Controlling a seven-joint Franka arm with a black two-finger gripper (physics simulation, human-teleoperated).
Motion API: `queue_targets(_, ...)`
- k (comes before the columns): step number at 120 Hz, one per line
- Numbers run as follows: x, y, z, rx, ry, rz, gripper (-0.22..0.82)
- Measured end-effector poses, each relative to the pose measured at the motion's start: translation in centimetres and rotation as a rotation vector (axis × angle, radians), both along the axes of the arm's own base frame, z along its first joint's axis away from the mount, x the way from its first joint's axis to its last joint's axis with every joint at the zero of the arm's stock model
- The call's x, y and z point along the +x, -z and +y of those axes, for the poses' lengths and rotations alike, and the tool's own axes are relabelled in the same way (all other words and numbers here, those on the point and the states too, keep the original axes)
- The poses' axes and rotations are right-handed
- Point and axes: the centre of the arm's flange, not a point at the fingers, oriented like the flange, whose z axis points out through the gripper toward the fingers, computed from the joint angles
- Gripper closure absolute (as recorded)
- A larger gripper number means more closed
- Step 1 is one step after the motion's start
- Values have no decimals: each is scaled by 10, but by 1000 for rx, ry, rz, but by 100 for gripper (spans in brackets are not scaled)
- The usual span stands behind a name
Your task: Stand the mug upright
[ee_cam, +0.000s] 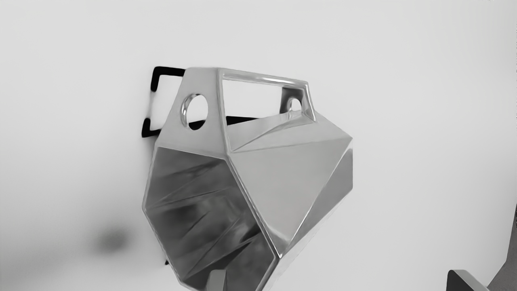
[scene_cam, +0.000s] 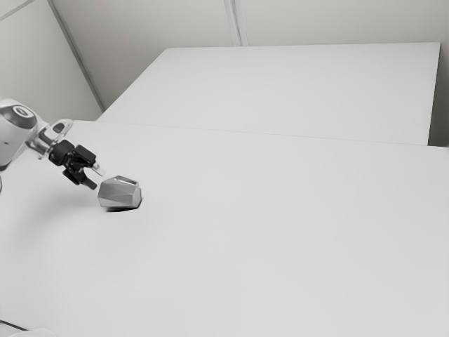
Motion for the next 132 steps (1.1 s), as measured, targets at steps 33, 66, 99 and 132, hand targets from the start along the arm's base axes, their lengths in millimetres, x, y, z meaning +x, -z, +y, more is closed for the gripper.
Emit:
queue_targets(33,-2,24,-9,-49,-7,-42,1)
queue_targets(66,0,32,-22,-77,-4,-70,11)
queue_targets(99,6,29,-30,-86,7,-91,43)
queue_targets(132,13,23,-40,-97,17,-104,68)
